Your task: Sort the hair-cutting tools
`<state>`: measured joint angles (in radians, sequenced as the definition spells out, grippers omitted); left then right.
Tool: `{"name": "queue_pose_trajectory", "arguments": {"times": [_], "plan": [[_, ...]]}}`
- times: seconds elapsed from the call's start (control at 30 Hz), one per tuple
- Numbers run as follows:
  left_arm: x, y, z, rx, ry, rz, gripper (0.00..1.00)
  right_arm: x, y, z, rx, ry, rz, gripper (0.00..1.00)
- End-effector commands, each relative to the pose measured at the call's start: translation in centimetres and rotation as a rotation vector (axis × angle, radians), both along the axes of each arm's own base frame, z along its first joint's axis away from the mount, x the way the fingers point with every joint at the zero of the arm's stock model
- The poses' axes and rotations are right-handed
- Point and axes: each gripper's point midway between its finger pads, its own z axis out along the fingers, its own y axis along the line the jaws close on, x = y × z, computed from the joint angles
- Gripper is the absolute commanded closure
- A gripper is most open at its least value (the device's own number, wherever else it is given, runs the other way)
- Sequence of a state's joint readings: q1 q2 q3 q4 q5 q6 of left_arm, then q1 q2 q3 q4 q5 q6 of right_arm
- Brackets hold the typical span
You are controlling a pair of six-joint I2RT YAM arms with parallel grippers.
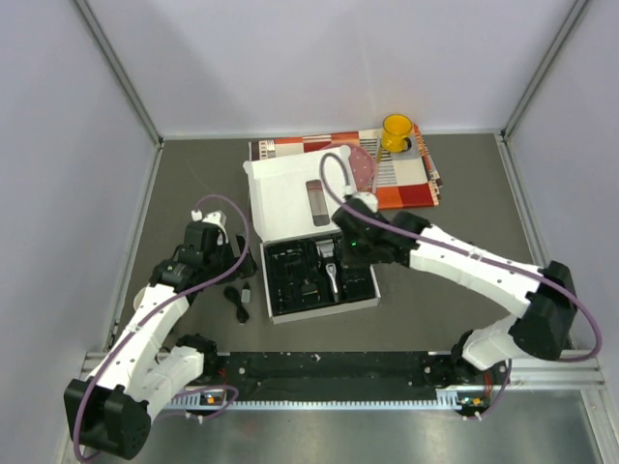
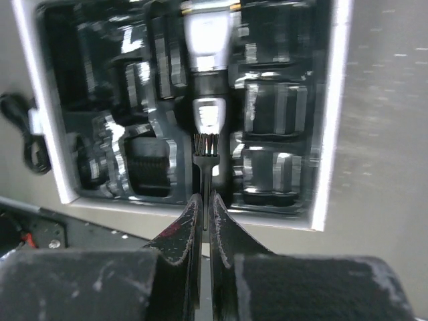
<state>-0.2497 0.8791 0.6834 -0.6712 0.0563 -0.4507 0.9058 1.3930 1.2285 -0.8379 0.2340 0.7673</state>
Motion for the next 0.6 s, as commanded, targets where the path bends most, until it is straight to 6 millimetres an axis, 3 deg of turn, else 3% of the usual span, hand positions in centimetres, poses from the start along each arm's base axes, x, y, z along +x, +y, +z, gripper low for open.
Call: {"name": "queue_pose_trajectory", "arguments": {"times": [0.0, 0.07, 0.1, 0.17, 0.3, 0.57], "plan": [[0.6, 0.6, 0.7, 0.019, -0.025, 0.042, 0.08, -1.0, 6.4, 1.3, 0.07, -0.013, 0.049, 1.0], [0.6, 0.6, 0.7, 0.017, -0.026, 0.045, 0.08, -2.3, 9.0, -0.1, 0.052, 0.016, 0.109, 1.0], [0.6, 0.6, 0.7, 0.018, -0.023, 0.045, 0.08, -2.6, 10.5, 0.6, 0.081, 0.013, 0.131, 1.0], [0.7, 1.2, 0.6, 0.039, -0.026, 0.069, 0.08, -3.5, 12.4, -1.0, 0.057, 0.043, 0.168, 1.0], [0.7, 1.6, 0.6, 0.053, -0.028, 0.095, 0.08, -4.4, 15.6, -2.5, 0.096, 0.079, 0.208, 1.0], [0.7, 2.2, 0.3, 0.078, -0.01, 0.128, 0.08, -4.5, 16.7, -4.6, 0.084, 0.09, 0.219, 1.0]]}}
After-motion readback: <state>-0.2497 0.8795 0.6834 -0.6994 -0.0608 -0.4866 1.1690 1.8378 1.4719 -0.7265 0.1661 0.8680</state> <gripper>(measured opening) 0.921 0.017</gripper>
